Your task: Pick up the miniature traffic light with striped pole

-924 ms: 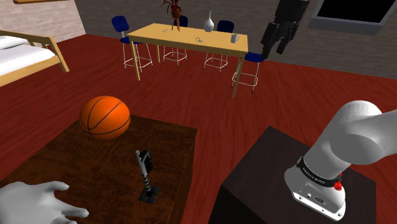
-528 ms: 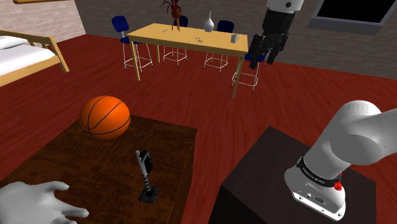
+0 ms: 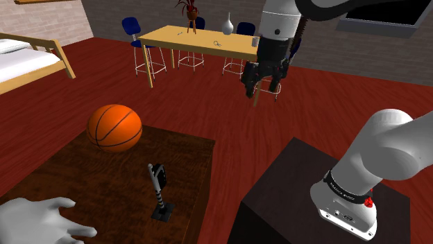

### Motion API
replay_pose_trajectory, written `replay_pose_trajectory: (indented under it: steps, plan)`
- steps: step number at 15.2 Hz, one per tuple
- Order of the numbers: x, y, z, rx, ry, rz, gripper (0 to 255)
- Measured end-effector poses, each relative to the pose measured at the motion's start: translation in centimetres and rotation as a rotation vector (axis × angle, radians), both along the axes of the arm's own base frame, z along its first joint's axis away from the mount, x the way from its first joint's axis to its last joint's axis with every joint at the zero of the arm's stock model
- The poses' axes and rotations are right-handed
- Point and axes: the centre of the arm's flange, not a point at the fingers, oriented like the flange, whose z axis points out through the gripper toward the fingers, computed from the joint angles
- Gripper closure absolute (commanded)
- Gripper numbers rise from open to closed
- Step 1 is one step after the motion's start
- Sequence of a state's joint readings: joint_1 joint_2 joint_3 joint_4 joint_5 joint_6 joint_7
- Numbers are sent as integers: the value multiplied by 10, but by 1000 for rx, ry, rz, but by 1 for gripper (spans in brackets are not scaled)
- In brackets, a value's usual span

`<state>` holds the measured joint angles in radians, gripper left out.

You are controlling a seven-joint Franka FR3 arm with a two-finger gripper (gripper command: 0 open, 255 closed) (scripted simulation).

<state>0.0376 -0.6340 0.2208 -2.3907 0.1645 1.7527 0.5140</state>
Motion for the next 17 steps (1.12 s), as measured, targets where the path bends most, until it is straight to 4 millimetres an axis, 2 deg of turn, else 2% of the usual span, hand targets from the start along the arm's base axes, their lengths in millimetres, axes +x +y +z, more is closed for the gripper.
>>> replay_pose_trajectory:
  steps: [6,8,17]
  plan:
    - [29,64,-39,24,37,-77,0]
    - [37,77,-52,31,49,-104,0]
    - [81,165,-113,65,104,-219,0]
